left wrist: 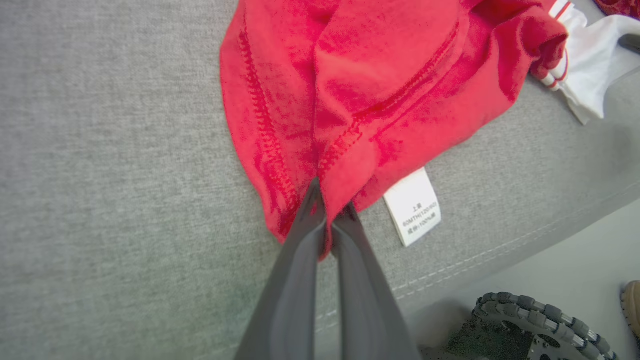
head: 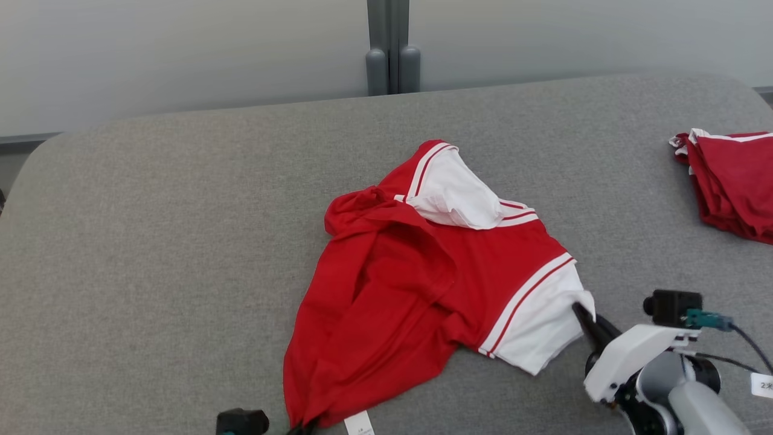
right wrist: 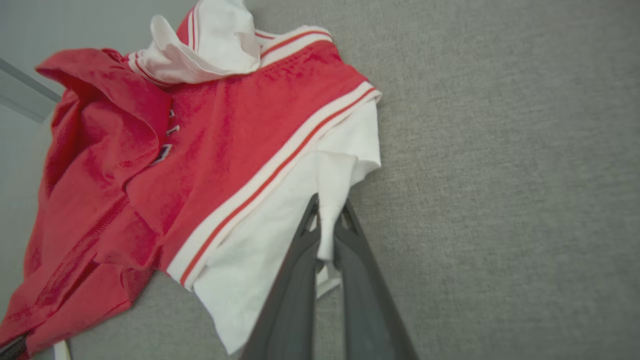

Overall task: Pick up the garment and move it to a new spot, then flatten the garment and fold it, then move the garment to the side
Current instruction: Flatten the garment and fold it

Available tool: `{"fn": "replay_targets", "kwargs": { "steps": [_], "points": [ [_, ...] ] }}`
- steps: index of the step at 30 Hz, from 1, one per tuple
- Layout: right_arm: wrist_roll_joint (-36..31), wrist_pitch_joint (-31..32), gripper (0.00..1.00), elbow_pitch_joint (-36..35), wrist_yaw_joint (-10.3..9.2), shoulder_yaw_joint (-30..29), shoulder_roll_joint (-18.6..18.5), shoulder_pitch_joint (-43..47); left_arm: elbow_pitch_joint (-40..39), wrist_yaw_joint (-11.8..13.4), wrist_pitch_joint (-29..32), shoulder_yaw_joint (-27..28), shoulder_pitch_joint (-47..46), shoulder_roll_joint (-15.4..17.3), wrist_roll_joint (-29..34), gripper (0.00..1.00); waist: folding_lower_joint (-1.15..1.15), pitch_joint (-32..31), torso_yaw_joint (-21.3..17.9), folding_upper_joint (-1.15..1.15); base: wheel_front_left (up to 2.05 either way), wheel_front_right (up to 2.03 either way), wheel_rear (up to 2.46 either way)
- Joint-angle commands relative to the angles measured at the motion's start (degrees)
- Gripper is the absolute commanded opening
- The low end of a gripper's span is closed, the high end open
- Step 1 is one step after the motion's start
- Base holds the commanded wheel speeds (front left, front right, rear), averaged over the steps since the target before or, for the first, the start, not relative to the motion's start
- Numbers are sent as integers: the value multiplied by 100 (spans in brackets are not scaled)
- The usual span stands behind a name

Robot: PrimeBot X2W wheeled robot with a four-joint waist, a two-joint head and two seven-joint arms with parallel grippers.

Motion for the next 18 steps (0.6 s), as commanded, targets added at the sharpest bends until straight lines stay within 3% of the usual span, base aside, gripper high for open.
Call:
{"fn": "replay_targets", "kwargs": {
  "steps": [1,6,10,15,18],
  "points": [
    [392,2,0,-305,-1,-93,-67,-14,-286,-16,96,98,106,109,-328,0,0,-123,-27,0,0,0,0],
    [1687,334,0,-1825,-1,-693,-432,296,-1949,-17,722,433,508,484,-1394,0,0,-340,-87,0,0,0,0],
    [2436,711,0,-3266,0,-1461,-603,550,-3796,49,1401,700,754,718,-2278,0,0,-428,-140,0,0,0,0],
    [3016,1292,0,-4714,0,-2407,-525,430,-5816,527,2250,1051,408,901,-3143,0,0,-364,-261,0,0,0,0],
    [3189,1687,0,-5142,0,-2791,-465,52,-6520,871,2700,1202,-21,1007,-3432,0,0,-224,-356,0,0,0,0]
  ]
}}
